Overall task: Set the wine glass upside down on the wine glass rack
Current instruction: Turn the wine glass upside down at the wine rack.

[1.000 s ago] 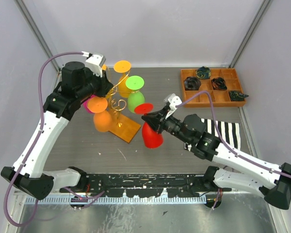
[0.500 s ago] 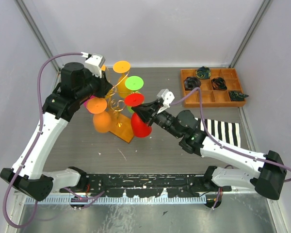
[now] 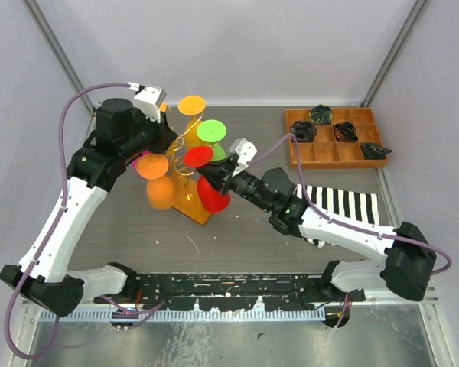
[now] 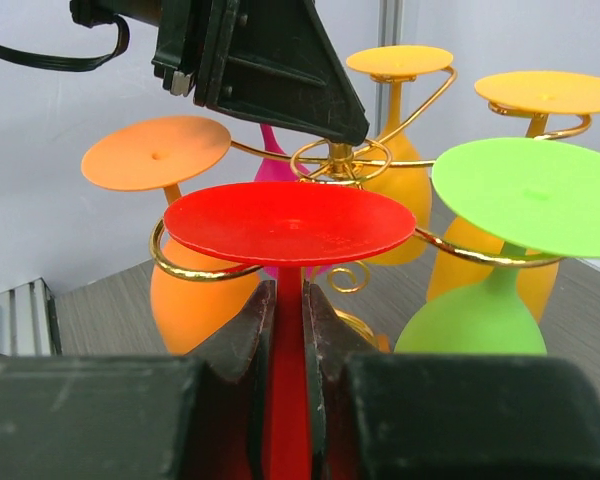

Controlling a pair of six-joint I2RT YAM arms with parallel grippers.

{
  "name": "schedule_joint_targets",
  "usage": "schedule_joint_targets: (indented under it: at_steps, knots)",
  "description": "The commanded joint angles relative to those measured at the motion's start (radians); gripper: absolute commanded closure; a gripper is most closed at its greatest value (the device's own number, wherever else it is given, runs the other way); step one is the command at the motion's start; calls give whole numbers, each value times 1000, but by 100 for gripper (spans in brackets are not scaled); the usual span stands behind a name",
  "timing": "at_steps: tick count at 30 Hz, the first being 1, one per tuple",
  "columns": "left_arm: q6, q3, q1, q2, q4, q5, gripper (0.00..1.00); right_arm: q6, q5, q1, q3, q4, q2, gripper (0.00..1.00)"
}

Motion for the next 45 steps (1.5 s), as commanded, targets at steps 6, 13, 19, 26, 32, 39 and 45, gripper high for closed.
schedule_joint_targets:
  at_steps: [6,13,19,26,32,39,45]
  knots:
    - [0,23,6,-3,-47,-50,100,-41,-11,6,93,115,66,98]
    - [1,29,6,-3,-54,-57,100,-29,-43,6,114,137,109,98]
    - [2,39,5,4,-62,-59,100,-7,-103,6,126,148,134,98]
    - [4,32,6,8,-63,-64,100,14,-210,6,140,152,156,98]
    - [3,35,6,13,-63,-67,100,21,-286,6,137,165,168,98]
    - [0,36,6,22,-65,-69,100,25,-344,6,130,175,173,98]
    - [3,37,6,25,-65,-73,100,46,-370,6,97,223,158,98]
